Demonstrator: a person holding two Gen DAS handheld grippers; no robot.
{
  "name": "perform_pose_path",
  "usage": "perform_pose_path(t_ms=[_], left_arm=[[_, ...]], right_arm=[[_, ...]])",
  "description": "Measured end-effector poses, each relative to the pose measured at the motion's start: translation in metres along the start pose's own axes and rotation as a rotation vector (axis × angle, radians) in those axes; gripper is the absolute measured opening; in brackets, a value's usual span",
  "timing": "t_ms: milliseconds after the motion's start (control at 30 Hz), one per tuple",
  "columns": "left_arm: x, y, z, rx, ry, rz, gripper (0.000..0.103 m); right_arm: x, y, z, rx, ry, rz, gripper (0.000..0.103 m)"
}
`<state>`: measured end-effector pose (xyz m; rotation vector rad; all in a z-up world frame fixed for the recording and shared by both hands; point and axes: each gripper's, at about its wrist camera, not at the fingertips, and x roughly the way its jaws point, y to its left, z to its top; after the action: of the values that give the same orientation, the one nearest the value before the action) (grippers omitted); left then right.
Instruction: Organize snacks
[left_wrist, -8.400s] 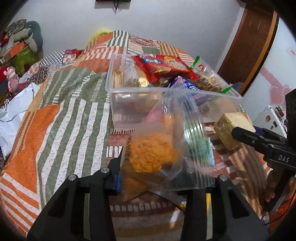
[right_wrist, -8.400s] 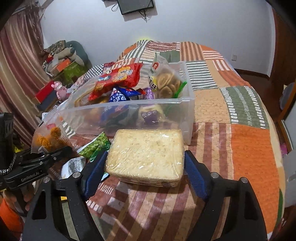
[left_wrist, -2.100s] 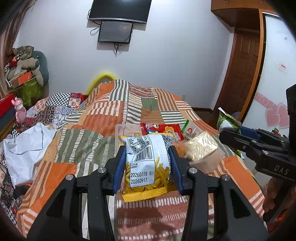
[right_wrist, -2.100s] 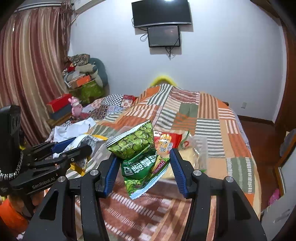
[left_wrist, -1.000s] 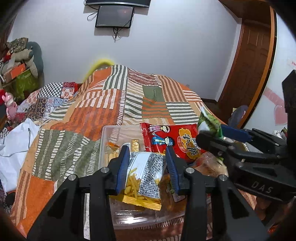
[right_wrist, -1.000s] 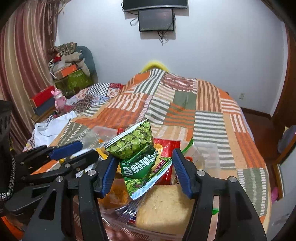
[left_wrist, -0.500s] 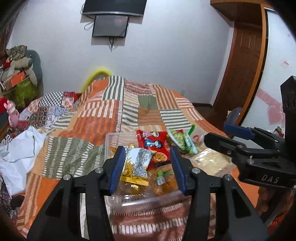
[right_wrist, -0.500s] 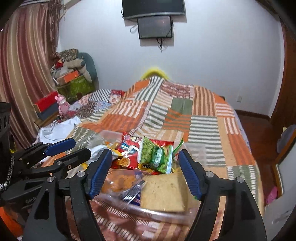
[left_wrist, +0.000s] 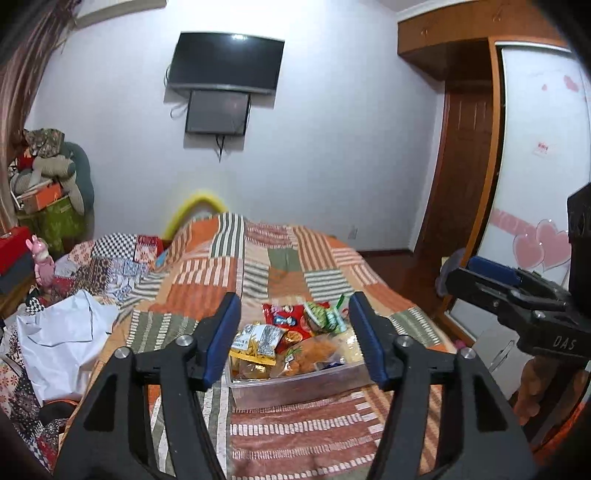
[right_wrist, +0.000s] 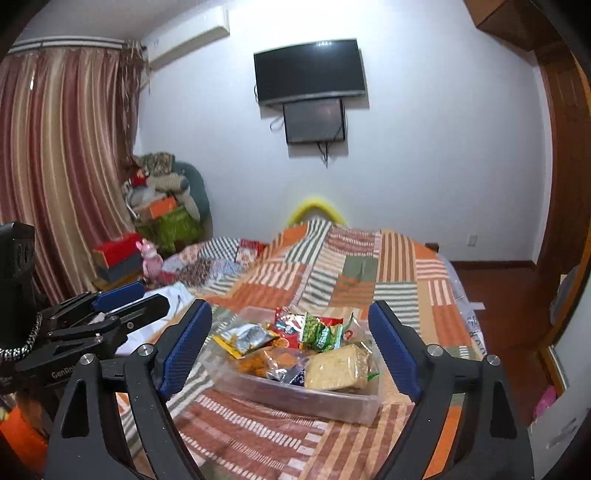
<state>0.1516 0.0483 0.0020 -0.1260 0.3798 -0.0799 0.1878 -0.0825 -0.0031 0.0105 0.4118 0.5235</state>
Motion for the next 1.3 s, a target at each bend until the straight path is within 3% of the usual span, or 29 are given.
perform_pose_path(t_ms=[133,400,1300], left_arm=[[-0.021,-0.006,0.001,-0.001,-0.038,-0.003,0.073],[-0.037,-0.016,-0.004,0.011,-0.081,0.023,0.092],[-0.036,-0.019,-0.014,0.031,-0.095,0.057,0.1]], right_arm=[[-0.015,0.006,-0.006,-0.004,-0.043,-0.019,0.096],[-0.023,0.008,-0.014,0.01,-0.071,-0.029,0.103],[-0.034,0.008,-0.019,0.035,-0.079,-0.026,0.103]])
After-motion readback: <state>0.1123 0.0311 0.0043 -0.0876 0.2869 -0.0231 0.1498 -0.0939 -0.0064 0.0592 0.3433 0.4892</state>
